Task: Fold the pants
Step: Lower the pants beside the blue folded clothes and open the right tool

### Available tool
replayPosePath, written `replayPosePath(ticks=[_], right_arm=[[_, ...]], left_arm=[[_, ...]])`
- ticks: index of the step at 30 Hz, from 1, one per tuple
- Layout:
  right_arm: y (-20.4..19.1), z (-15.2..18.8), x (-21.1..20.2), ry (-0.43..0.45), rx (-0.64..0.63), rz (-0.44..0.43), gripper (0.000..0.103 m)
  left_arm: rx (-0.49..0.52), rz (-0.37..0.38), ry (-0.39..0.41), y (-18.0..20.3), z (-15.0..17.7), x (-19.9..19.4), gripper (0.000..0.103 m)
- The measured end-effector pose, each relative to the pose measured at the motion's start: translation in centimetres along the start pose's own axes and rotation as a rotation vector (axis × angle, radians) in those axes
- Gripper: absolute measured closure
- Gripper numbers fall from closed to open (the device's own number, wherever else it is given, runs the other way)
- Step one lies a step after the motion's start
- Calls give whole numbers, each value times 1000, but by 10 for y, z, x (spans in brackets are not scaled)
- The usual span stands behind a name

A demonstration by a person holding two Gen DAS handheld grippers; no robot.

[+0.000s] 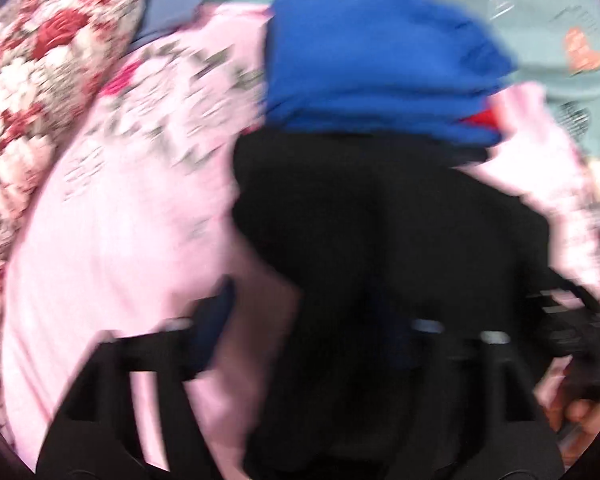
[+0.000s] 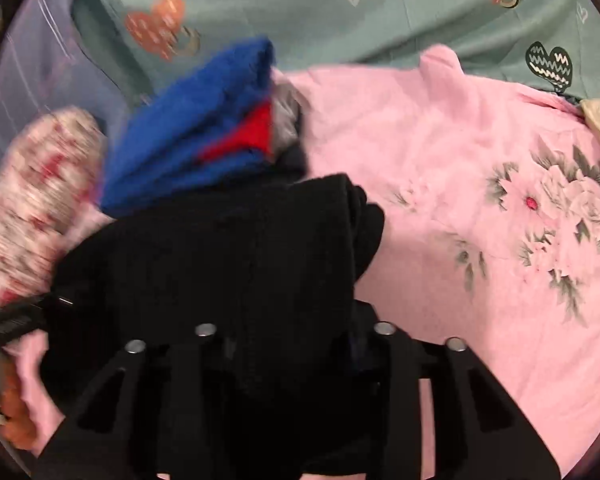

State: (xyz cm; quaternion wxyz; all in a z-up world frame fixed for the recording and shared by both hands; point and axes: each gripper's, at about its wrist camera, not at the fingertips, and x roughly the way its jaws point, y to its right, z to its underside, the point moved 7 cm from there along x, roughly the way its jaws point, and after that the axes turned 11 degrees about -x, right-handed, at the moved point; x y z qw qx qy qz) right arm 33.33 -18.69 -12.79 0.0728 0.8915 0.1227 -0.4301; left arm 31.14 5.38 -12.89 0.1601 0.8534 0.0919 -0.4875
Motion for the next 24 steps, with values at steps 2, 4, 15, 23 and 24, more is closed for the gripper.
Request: replayPosePath(ticks=[2,4,15,23,24], right_arm=[[5,1,-7,28,4,43,26],[3,1,-27,51,-28,96,25],[-27,26,-125,229,-9,190,5],[-32,40,-129,297,25,184,4],[-31,41,-130,314,29,179,4]], left_arm=[[3,5,29,-9,6,-6,18],[16,-19,52,-13,11,-17,16],[130,51,199,15,64,-99,2],[70,18,212,7,78,-99,2],[66,20,225,6,77,-100,2]])
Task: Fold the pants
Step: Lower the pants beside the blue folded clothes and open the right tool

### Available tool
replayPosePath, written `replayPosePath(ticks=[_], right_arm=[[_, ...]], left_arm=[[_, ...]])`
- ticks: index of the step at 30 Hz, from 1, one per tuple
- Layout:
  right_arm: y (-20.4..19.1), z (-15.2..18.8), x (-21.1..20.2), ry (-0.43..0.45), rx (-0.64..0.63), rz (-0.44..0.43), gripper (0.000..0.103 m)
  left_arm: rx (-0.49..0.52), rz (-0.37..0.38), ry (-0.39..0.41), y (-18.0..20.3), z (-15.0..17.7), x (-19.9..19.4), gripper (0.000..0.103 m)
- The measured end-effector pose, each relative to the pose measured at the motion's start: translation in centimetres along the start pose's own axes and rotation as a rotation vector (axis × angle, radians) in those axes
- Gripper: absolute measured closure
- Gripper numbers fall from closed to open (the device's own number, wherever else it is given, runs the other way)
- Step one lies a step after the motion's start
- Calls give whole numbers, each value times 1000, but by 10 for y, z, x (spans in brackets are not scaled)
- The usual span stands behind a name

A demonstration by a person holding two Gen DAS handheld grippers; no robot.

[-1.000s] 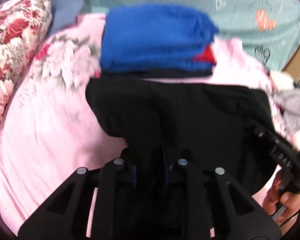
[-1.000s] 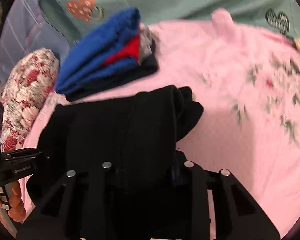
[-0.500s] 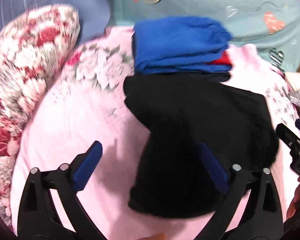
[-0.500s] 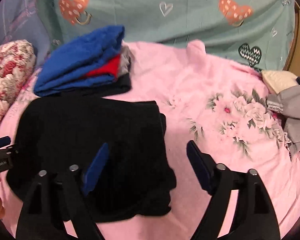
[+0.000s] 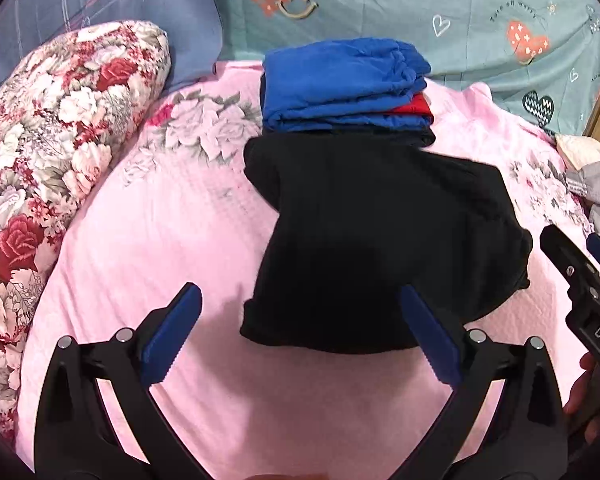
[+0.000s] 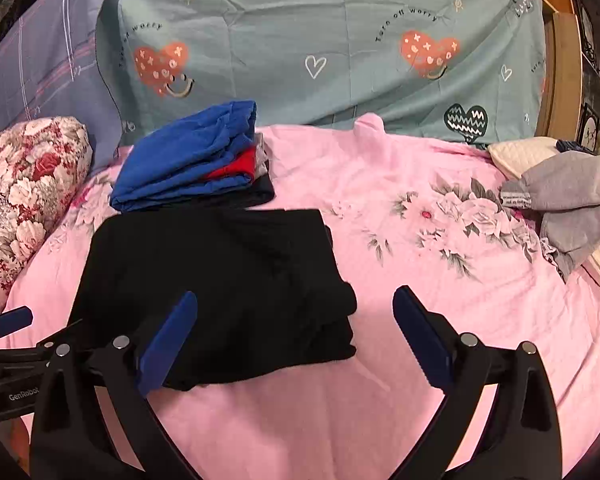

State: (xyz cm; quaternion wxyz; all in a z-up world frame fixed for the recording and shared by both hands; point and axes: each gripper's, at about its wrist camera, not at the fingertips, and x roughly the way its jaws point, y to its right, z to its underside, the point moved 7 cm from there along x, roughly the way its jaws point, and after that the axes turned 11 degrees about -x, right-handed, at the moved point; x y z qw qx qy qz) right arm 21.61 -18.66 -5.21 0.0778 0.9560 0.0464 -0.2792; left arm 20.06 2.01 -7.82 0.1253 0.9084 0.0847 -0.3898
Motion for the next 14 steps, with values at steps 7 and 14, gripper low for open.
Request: replayPosePath(ticks=[7,14], right_arm=[[2,6,4,-16,11,-44,4],[0,10,6,-36,3,-44,4]], left_arm=[[11,8,-23,2,4,7,2],[16,9,-38,4,7,9,2]])
